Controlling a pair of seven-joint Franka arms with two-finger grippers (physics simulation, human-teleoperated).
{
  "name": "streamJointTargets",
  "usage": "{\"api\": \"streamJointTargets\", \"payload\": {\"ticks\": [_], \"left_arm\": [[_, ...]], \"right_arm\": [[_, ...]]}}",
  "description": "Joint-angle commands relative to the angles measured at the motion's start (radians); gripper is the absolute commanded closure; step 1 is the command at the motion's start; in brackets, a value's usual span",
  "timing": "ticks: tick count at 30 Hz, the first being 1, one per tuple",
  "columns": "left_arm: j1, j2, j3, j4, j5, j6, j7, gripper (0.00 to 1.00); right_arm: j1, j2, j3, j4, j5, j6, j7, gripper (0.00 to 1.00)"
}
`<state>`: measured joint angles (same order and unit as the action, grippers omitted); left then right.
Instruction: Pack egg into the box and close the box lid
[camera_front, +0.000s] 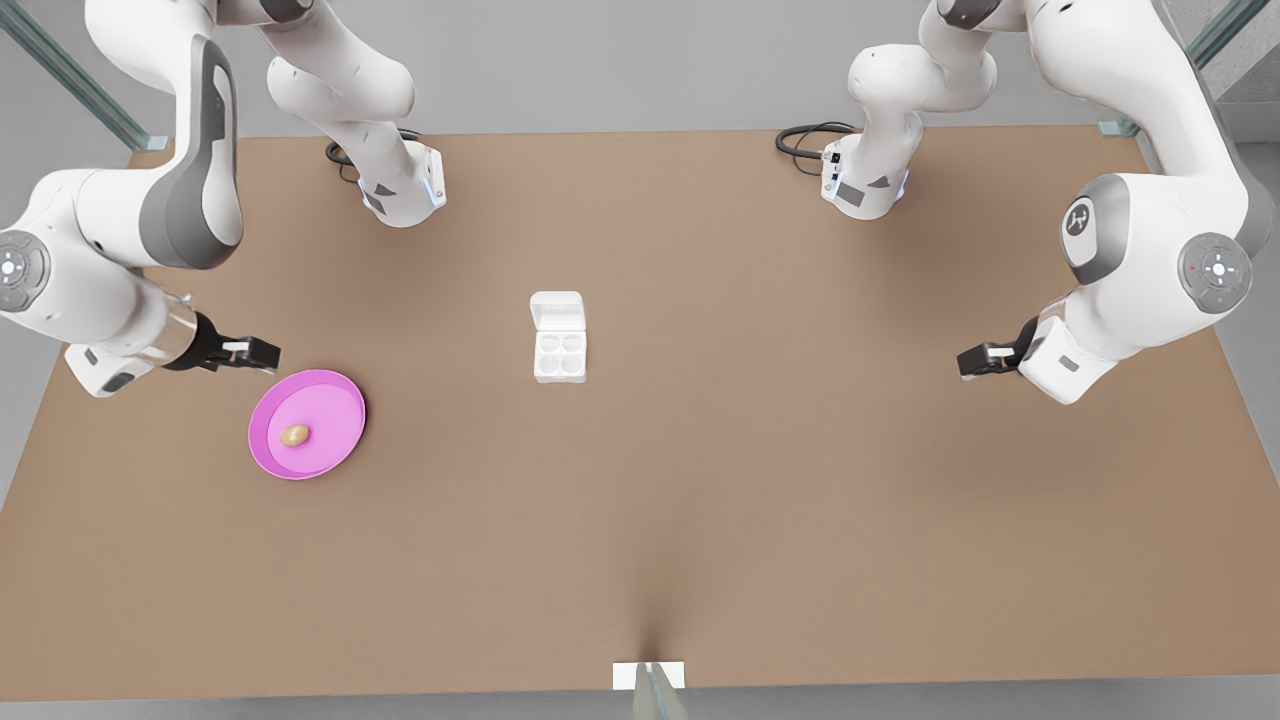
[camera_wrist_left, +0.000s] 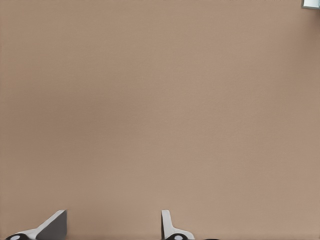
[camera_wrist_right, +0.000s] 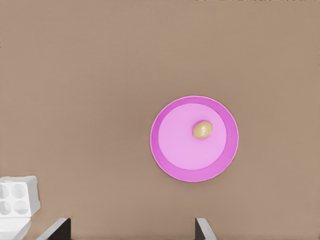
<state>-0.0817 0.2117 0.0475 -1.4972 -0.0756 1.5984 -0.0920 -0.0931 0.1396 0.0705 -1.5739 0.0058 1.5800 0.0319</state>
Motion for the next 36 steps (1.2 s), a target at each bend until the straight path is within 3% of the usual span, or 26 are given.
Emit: {"api": "streamJointTargets", "payload": {"ticks": [1, 9, 11, 12, 16, 24, 28, 31, 32, 36], "left_arm": [[0.000, 0.000, 0.000, 0.000, 0.000, 0.000, 0.000, 0.00], [0.002, 0.043, 0.009, -0.002, -0.010, 0.017, 0.000, 0.00], [0.002, 0.051, 0.009, -0.002, -0.010, 0.017, 0.002, 0.00], [0.000, 0.051, 0.009, -0.002, -0.010, 0.015, 0.000, 0.00], [0.002, 0.058, 0.009, 0.000, -0.012, 0.018, 0.000, 0.00], [0.002, 0.061, 0.011, 0.000, -0.030, 0.020, 0.005, 0.00], [0.004, 0.072, 0.012, 0.000, -0.046, 0.020, 0.003, 0.00], [0.004, 0.074, 0.012, 0.000, -0.047, 0.020, 0.003, 0.00], [0.004, 0.074, 0.012, 0.000, -0.052, 0.020, 0.003, 0.00], [0.005, 0.075, 0.012, 0.000, -0.053, 0.020, 0.003, 0.00]], "right_arm": [[0.000, 0.000, 0.000, 0.000, 0.000, 0.000, 0.000, 0.00], [-0.028, 0.028, -0.003, -0.052, -0.004, 0.115, 0.017, 0.00], [-0.033, -0.167, -0.002, -0.426, -0.003, 0.360, 0.031, 0.00], [-0.020, -0.207, 0.008, -0.534, -0.004, 0.446, 0.117, 0.00], [-0.019, -0.167, 0.098, -0.730, -0.211, 0.701, 0.485, 0.00], [-0.122, -0.065, 0.086, -0.891, -0.293, 1.017, 0.490, 0.00], [-0.178, 0.090, 0.084, -0.880, -0.293, 1.207, 0.488, 0.00], [-0.191, 0.110, 0.072, -0.871, -0.293, 1.212, 0.488, 0.00], [-0.129, 0.123, -0.018, -0.870, -0.293, 1.239, 0.488, 0.00], [-0.060, 0.161, -0.112, -0.847, -0.293, 1.264, 0.488, 0.00]]}}
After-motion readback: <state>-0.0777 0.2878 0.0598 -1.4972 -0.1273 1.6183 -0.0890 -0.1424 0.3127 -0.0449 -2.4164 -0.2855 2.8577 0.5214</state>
